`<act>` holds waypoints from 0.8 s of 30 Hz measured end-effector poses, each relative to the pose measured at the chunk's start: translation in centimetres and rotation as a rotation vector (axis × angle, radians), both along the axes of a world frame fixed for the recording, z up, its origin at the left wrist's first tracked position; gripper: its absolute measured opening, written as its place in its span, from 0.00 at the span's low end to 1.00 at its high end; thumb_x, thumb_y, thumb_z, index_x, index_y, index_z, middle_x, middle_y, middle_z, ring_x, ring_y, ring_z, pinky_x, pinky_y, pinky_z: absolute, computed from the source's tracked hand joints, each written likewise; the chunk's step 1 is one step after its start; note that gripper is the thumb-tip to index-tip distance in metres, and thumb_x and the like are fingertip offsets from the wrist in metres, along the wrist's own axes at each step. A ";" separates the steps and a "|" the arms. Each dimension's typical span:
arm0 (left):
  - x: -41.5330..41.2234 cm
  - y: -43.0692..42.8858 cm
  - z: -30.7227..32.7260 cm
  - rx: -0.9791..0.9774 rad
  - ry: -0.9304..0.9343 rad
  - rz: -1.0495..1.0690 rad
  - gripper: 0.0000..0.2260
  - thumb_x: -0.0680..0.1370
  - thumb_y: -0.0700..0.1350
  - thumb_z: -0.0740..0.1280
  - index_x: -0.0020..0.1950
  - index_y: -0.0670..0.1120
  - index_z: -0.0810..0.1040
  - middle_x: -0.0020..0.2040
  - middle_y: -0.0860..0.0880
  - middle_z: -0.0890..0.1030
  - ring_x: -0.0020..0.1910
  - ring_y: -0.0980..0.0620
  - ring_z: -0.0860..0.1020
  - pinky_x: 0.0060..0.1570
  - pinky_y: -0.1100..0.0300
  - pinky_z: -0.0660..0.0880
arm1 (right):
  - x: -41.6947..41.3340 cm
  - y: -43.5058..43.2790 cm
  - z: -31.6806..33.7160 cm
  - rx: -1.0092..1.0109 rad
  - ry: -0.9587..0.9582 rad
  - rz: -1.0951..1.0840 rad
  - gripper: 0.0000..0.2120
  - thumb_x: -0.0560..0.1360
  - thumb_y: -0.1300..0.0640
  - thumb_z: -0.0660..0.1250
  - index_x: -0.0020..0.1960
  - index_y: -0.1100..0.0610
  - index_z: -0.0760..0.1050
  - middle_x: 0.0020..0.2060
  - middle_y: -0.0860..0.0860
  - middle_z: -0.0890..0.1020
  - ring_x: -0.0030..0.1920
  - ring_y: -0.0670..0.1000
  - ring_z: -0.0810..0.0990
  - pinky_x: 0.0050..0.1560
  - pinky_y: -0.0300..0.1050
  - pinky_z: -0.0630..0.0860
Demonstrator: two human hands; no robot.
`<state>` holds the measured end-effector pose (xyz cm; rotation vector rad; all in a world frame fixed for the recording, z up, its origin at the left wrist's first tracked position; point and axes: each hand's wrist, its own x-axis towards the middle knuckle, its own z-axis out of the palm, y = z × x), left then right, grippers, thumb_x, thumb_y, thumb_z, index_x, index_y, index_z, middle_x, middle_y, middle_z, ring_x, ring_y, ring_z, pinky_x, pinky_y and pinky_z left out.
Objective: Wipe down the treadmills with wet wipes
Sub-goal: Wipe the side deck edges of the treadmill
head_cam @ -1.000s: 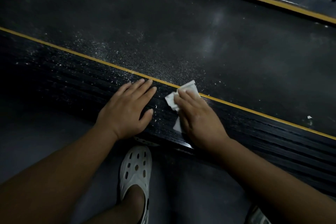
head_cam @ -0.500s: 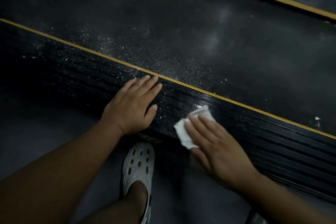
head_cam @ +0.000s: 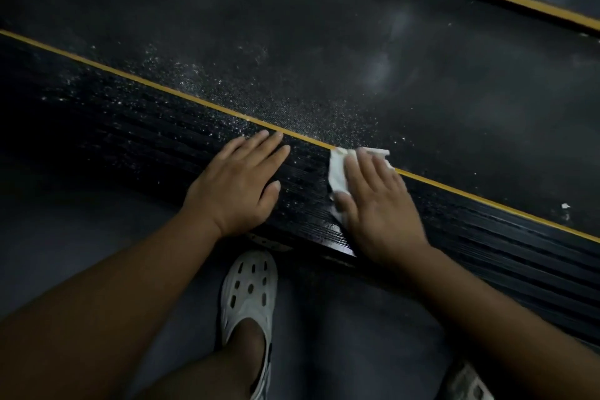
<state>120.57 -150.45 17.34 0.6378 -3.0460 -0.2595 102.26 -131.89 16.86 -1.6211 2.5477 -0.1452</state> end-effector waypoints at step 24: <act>-0.1 0.0 0.0 -0.007 0.009 -0.009 0.30 0.80 0.55 0.50 0.80 0.46 0.63 0.81 0.46 0.60 0.81 0.48 0.57 0.78 0.46 0.55 | 1.2 0.0 -0.1 -0.008 0.024 -0.046 0.31 0.83 0.40 0.42 0.81 0.54 0.57 0.80 0.56 0.58 0.80 0.60 0.54 0.77 0.59 0.55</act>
